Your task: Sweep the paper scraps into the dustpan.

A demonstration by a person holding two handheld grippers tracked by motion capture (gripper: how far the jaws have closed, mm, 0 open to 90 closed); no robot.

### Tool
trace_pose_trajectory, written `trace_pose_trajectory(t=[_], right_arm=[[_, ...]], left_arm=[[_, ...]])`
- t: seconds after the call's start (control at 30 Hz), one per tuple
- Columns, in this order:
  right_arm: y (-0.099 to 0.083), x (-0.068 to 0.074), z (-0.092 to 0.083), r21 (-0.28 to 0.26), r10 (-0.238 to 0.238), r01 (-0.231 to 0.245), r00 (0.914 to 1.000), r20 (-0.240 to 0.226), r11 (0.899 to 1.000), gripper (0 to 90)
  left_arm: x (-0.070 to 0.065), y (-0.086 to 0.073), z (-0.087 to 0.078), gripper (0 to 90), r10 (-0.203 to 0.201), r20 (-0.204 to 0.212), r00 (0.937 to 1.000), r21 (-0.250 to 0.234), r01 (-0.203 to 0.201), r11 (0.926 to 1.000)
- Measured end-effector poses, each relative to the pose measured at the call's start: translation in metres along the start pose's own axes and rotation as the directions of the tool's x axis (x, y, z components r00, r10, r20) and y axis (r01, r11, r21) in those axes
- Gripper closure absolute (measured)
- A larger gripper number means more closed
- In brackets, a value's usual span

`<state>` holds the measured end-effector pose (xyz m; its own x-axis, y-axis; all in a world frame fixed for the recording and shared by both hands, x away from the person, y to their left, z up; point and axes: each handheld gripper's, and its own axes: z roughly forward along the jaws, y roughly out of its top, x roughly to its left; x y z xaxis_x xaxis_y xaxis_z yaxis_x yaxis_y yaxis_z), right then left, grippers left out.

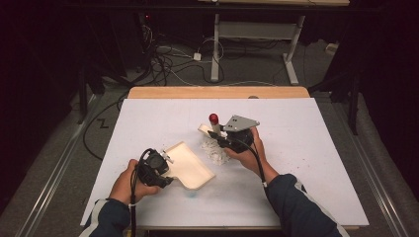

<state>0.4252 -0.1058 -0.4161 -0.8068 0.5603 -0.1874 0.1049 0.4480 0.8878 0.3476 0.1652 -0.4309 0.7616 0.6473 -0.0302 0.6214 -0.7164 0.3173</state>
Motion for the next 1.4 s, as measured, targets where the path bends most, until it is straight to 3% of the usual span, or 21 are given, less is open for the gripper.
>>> trace_pose_trajectory(t=[0.4, 0.63, 0.83, 1.13, 1.27, 1.4], right_arm=[[0.002, 0.002, -0.004, -0.039, 0.050, -0.051, 0.9985, -0.023, 0.998, 70.3], [0.007, 0.015, -0.004, -0.060, 0.058, -0.061, 0.9969, -0.053, 0.996, 71.3], [0.012, 0.029, -0.001, -0.067, 0.059, -0.065, 0.9950, -0.081, 0.996, 71.6], [0.030, 0.041, -0.002, -0.087, 0.014, -0.018, 0.9986, -0.050, 0.996, 71.9], [0.035, 0.035, -0.010, -0.116, 0.028, -0.032, 0.9989, -0.038, 0.993, 71.8], [0.039, 0.026, -0.023, -0.140, 0.045, -0.044, 0.9990, 0.006, 0.989, 71.8]], left_arm=[[0.008, 0.030, 0.003, 63.6, 0.007, 0.050, 0.9987, 0.067, -0.011, 0.9977], [0.007, 0.043, 0.009, 63.6, 0.007, 0.060, 0.9982, 0.087, -0.012, 0.9962], [0.006, 0.044, 0.012, 63.6, 0.017, 0.054, 0.9984, 0.091, -0.021, 0.9956], [0.007, 0.043, 0.016, 63.5, 0.024, 0.053, 0.9983, 0.098, -0.029, 0.9948], [0.007, 0.041, 0.017, 63.5, 0.021, 0.059, 0.9980, 0.098, -0.027, 0.9948], [0.007, 0.040, 0.018, 63.4, 0.026, 0.054, 0.9982, 0.100, -0.031, 0.9945]])
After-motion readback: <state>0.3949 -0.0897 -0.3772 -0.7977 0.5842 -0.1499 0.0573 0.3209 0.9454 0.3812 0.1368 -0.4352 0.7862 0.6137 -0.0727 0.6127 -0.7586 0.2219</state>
